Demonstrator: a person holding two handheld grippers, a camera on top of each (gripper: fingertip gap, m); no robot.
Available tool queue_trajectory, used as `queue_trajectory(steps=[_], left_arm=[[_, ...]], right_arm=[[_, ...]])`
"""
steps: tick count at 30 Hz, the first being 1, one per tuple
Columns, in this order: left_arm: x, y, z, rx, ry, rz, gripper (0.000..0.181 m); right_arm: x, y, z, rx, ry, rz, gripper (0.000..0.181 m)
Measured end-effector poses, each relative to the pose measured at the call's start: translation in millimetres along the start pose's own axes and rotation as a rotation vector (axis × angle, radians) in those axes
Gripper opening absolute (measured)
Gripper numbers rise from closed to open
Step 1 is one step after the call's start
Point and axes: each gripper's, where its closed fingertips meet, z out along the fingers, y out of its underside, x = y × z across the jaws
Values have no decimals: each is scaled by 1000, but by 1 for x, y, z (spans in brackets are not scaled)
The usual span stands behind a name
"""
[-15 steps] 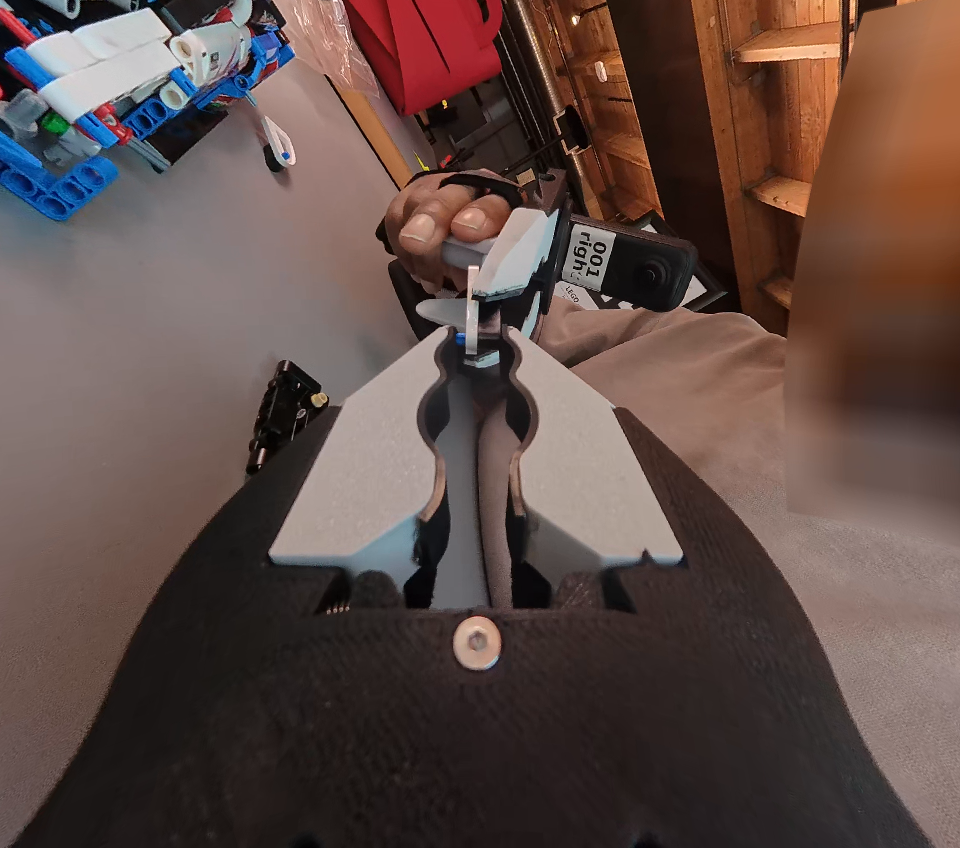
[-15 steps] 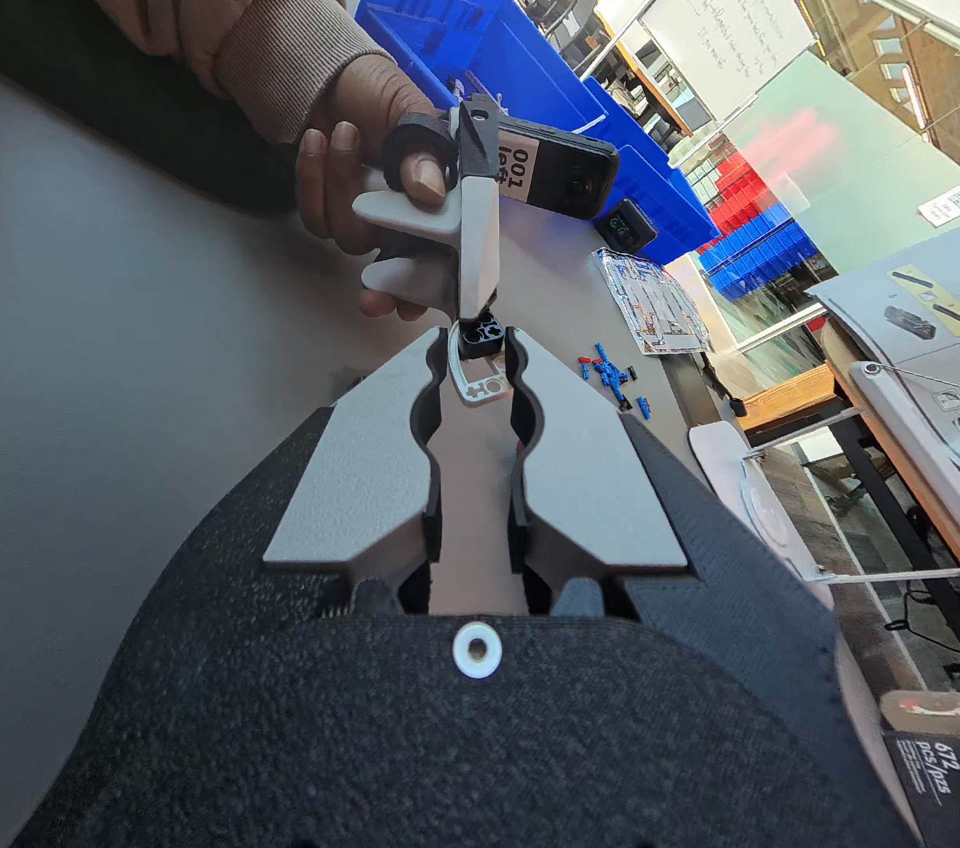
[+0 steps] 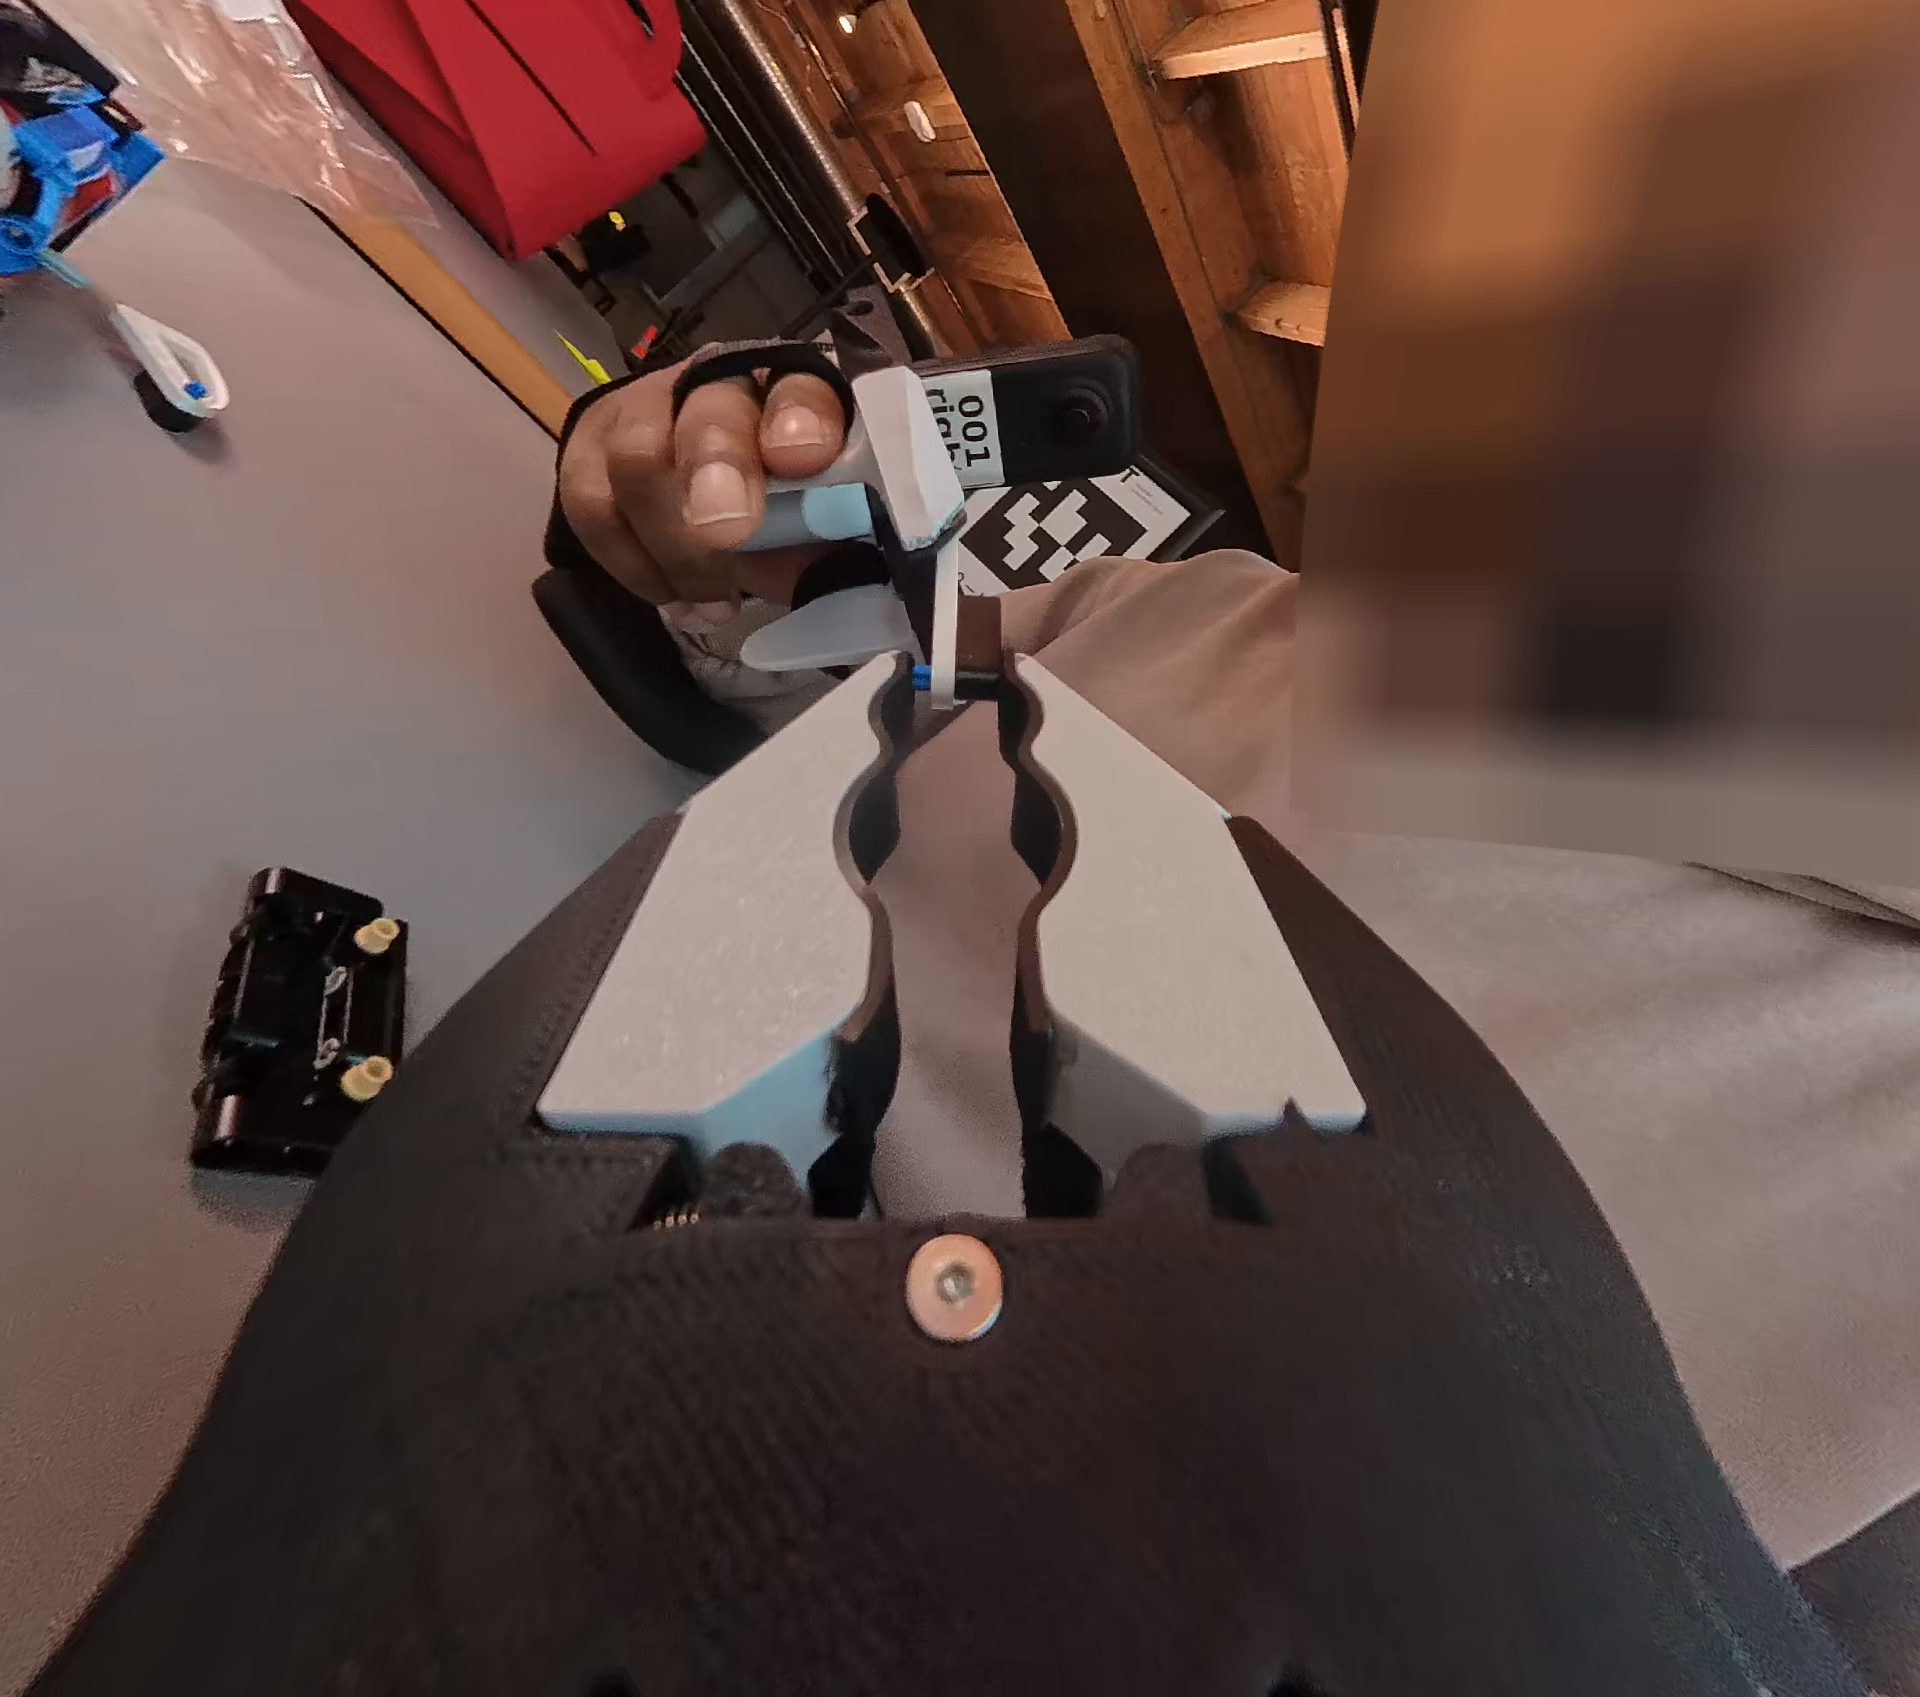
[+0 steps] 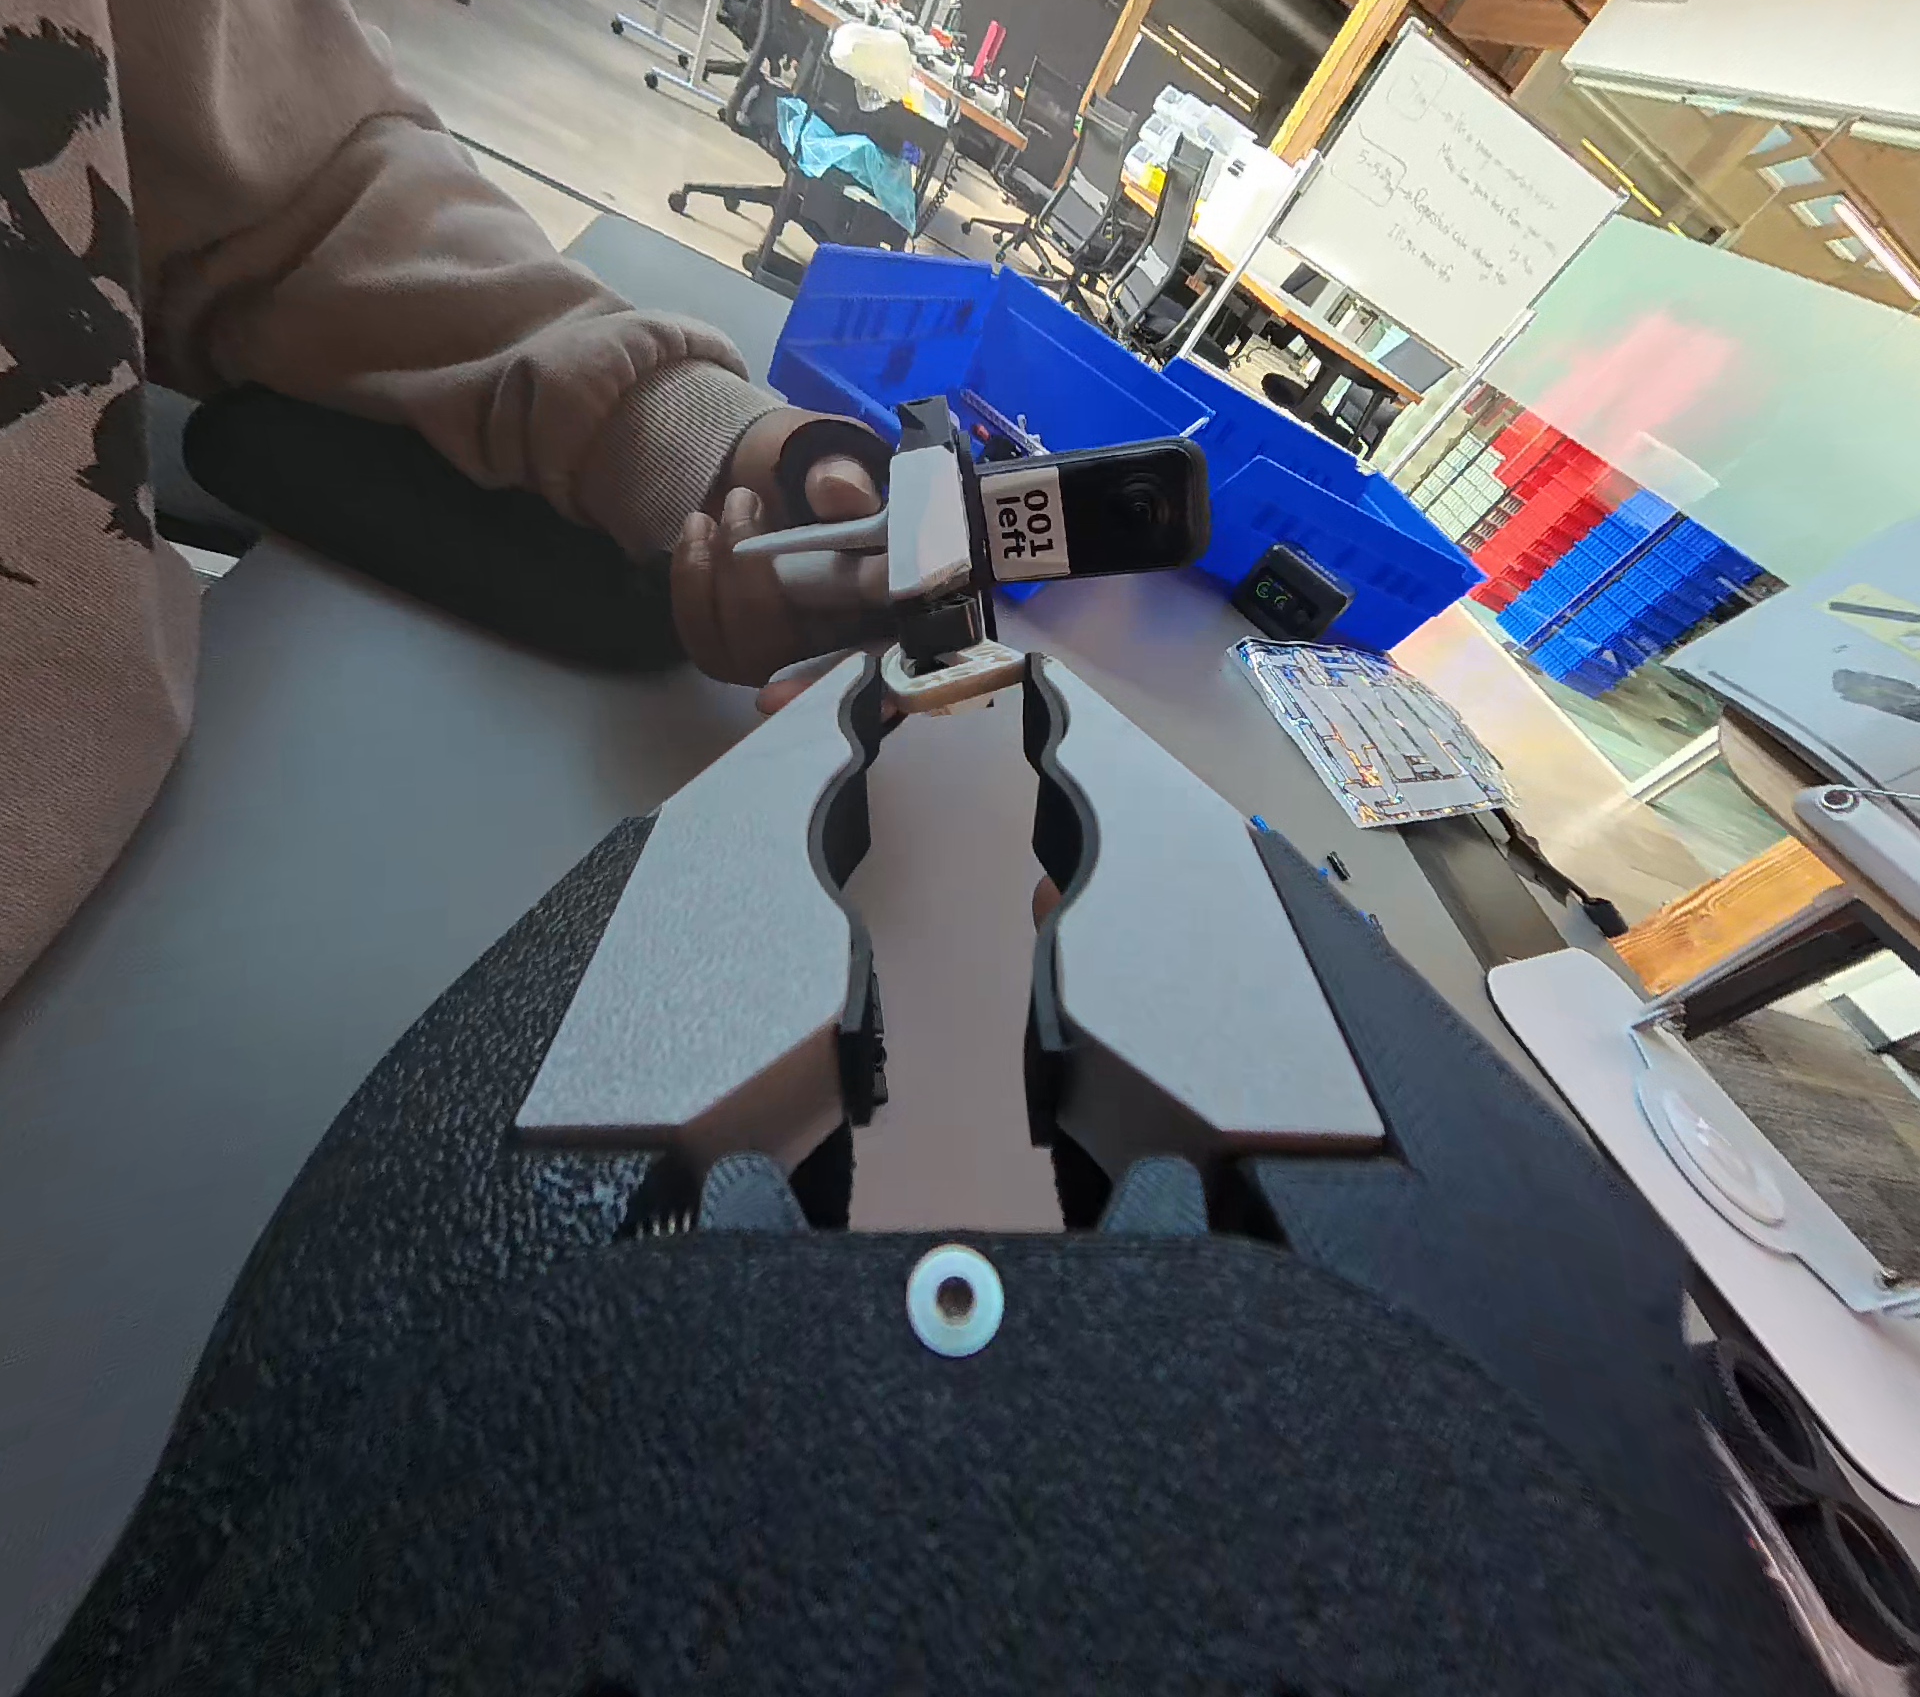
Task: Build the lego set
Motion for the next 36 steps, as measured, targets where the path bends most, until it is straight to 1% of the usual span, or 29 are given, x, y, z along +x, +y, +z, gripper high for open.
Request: queue_trajectory(steps=[2, 5, 8, 10, 14, 18, 21, 24, 28, 36], left_arm=[[4, 1, 2, -6, 27, 5, 13], [2, 1, 2, 0, 19, 8, 13], [-5, -2, 1, 13, -27, 19, 13], [-10, -5, -1, 24, -85, 68, 14], [-17, -14, -8, 27, -255, 287, 17], [-23, -12, -10, -55, -415, 540, 20], [-27, -6, -7, -123, -493, 702, 19], [-30, -4, -5, -163, -550, 813, 14], [-31, -3, -6, -183, -569, 841, 14], [-40, 0, -11, -228, -595, 808, 12]], right_arm=[[-2, -5, -1, 12, 0, -7, 24], [-1, -2, -2, 4, 6, -3, 24], [2, 6, -2, -12, 18, 28, 24], [5, 11, -2, -15, 23, 68, 24], [12, 19, -4, -2, 25, 208, 24], [17, 20, -5, 29, 22, 326, 24], [15, 21, -4, 40, 0, 405, 24], [11, 23, -2, 52, -26, 473, 24], [10, 26, -2, 51, -48, 528, 24], [9, 37, 0, 8, -48, 531, 24]])
